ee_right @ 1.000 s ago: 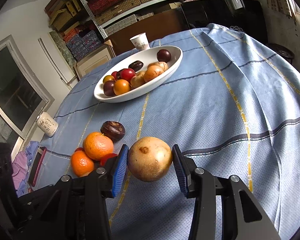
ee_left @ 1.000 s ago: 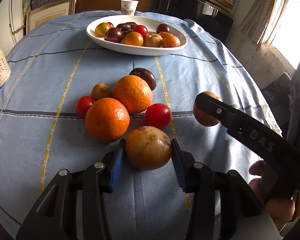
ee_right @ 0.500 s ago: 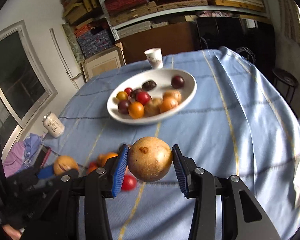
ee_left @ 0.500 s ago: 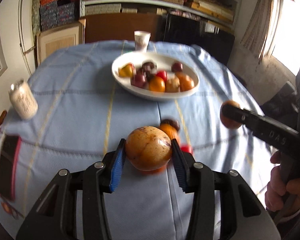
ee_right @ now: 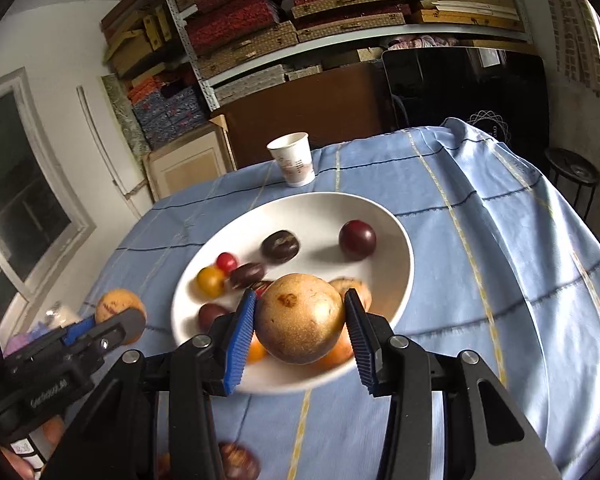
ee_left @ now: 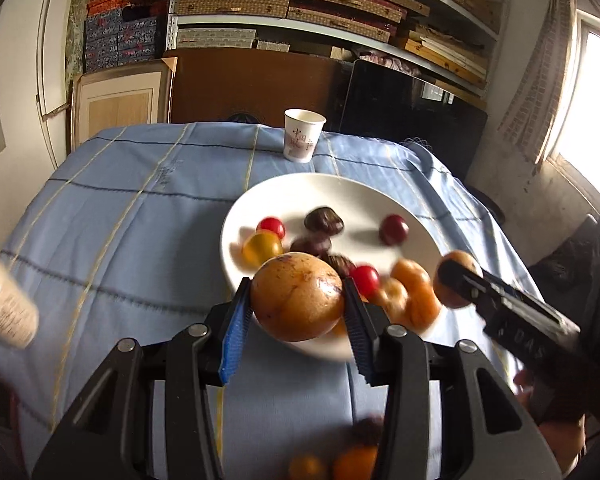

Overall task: Organize fruits
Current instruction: 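Carry the onion onto the plate with the right tool while the left tool places its fruit there, then close the right tool around a red tomato on the cloth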

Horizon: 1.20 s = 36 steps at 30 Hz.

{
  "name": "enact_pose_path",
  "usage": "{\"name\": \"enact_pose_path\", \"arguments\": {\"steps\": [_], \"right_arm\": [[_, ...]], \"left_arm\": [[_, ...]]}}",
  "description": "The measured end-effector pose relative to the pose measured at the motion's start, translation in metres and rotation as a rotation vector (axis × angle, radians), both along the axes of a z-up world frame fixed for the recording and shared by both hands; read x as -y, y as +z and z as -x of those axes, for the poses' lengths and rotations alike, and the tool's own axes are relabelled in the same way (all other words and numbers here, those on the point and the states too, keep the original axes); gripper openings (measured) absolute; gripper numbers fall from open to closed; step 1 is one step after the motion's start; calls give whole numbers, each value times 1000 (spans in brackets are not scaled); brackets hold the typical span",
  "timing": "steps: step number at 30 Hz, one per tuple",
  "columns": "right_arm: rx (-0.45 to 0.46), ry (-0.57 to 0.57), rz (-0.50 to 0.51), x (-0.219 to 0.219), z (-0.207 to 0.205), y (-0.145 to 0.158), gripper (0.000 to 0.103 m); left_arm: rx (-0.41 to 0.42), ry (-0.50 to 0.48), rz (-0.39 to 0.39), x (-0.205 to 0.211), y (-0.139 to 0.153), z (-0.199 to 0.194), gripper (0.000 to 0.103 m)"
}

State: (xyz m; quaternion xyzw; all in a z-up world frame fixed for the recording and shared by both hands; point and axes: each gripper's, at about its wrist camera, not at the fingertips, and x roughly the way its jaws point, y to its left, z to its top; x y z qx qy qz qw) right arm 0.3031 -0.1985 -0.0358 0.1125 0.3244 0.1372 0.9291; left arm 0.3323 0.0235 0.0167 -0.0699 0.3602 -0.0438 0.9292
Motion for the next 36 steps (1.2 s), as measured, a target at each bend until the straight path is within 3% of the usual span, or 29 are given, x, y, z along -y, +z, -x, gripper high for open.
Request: {"name": "enact_pose_path", "arguments": {"steps": [5,13,15,16,17,21,23,28,32,36], "right_arm": [[2,1,63,-6,-27,-12,45],[-8,3,72,-8,-47,-19,47],[-9,6,70,-8,-48,-20,48],[-4,7,65,-8,-48,-19,54],[2,6,62,-8,-46,-18,58],[33,24,39,-7,-33,-3,58],[53,41,34,-7,-21,5,59],[90,86,41,-8,16,14,65],[67,124,52,-10,43,0,69],[-2,201,99,-18,64,-20,69]], "left_arm": [[-24,11,24,-1,-16,-43,44],[-115,-3,37,-7,-37,-80,44],[-123,1,52,-8,-40,-81,49],[-117,5,54,-9,-39,-80,59],[-99,13,44,-8,-36,-77,65],[-45,8,24,-6,-14,-57,71],[-23,17,21,-7,-5,-42,88],[33,36,-30,-11,9,4,96],[67,101,-62,-23,-6,49,98],[-8,119,-86,-33,-32,78,98]]}}
